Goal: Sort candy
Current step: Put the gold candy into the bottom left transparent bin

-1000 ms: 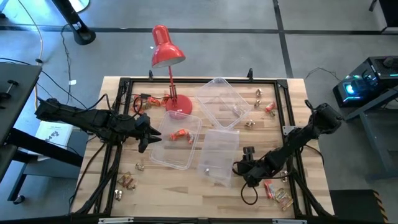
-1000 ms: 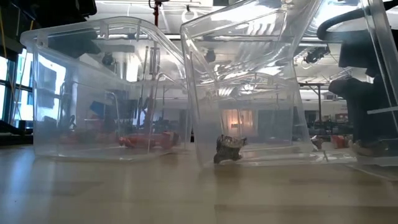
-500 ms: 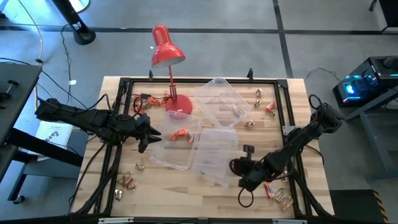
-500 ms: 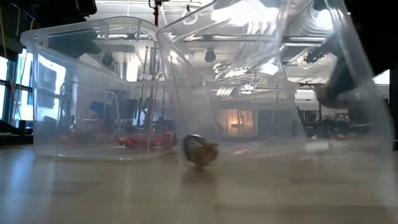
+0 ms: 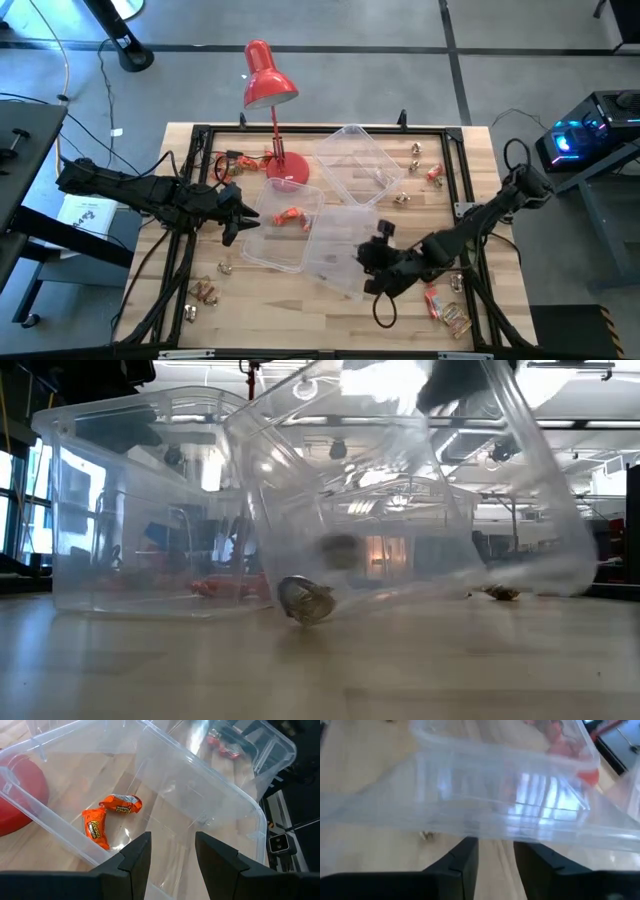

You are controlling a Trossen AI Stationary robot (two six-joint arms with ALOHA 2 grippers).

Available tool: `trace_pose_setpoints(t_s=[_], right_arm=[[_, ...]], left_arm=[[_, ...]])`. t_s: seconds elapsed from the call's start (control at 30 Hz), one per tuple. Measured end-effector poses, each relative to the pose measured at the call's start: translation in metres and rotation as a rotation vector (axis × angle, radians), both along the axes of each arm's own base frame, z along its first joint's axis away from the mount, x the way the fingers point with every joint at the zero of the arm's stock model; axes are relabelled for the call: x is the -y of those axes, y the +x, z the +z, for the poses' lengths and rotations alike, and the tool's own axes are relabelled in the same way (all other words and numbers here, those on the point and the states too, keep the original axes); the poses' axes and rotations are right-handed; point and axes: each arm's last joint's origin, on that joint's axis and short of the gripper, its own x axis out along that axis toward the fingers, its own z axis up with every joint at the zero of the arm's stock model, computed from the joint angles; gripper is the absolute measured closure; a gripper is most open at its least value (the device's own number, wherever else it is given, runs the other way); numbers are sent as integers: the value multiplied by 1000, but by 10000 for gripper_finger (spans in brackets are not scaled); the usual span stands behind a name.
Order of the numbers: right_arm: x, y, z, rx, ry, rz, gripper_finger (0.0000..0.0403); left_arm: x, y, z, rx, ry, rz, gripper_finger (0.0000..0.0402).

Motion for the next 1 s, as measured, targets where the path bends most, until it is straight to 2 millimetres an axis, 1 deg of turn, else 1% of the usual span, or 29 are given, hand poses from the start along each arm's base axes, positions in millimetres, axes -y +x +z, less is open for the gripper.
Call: trace_pose_setpoints(t_s=[0.13,0.23,0.4,0.47,0.53,0.67,0.77,0.87,0.93,1.0], right_arm=[[11,11,9,-20,-22,46,280],[25,24,19,0,-46,78,279],[52,47,40,77,15,167,279],[64,53,42,85,47,186,279],[74,58,39,71,78,199,279],[91,61,37,52,103,194,279],[98,54,49,77,105,182,279],[99,38,67,110,113,181,279],[100,26,74,100,114,156,279],[101,12,81,81,110,117,279]], left_arm=[[0,1,2,21,-4,0,257],[1,3,4,54,10,-12,257],[1,6,11,132,52,-23,257],[1,7,13,152,56,-23,257],[1,7,14,164,55,-19,257],[1,9,18,204,46,-17,257],[2,10,27,279,14,-14,257],[5,10,45,312,-11,-70,257],[10,10,57,260,-35,-133,257],[21,10,64,141,-66,-227,257]])
